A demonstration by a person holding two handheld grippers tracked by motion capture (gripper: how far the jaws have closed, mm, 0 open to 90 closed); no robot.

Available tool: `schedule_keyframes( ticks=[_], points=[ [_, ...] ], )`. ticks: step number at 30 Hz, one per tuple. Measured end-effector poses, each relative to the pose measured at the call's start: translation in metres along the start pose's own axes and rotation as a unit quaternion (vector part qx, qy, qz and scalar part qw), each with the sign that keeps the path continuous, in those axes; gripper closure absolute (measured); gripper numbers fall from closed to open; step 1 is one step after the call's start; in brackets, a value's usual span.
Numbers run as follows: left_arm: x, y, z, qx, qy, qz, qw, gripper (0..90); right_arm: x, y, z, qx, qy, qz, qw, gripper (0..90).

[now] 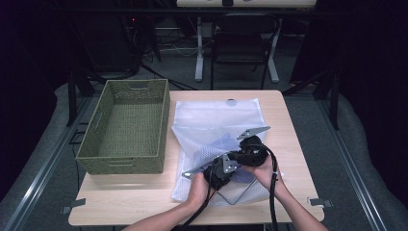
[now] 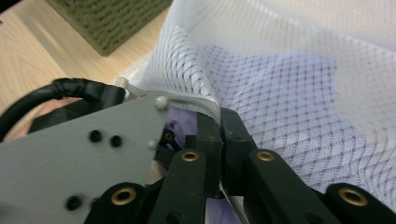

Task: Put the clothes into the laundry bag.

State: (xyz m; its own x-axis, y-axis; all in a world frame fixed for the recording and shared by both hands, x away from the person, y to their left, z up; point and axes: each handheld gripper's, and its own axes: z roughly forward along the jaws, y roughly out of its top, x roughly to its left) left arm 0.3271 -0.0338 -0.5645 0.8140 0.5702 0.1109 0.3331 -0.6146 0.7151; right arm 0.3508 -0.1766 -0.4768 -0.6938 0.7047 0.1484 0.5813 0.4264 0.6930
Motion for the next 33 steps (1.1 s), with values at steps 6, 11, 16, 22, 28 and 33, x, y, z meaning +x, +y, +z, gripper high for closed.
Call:
schedule_keyframes(
  ticks=[6,11,16,22,28,33],
  points=[
    [0.011,0.005,-0.006,-0.022,0.041,-0.019,0.9987,85.0,0.001,0.003,-0.013,-0.023,0.0,0.006,0.9997,88.3],
    [0.016,-0.007,0.009,-0.002,0.048,-0.028,0.9984,81.9,-0.004,-0.001,-0.008,-0.012,0.002,0.014,0.9998,88.3],
    [0.015,-0.003,0.001,0.003,0.031,-0.022,0.9993,70.6,-0.006,-0.003,-0.005,-0.006,0.001,0.015,0.9999,88.2],
    [0.007,-0.004,-0.013,0.019,0.014,-0.005,0.9997,47.4,-0.008,-0.005,-0.005,-0.003,0.001,0.016,0.9999,88.2],
    [0.003,-0.007,-0.03,0.025,-0.004,0.02,0.9995,45.2,-0.01,-0.006,-0.005,-0.002,0.0,0.017,0.9999,88.2],
    [0.0,-0.016,-0.024,0.046,0.0,0.03,0.9985,51.6,-0.01,-0.006,-0.006,-0.003,0.0,0.017,0.9999,88.2]
  ],
)
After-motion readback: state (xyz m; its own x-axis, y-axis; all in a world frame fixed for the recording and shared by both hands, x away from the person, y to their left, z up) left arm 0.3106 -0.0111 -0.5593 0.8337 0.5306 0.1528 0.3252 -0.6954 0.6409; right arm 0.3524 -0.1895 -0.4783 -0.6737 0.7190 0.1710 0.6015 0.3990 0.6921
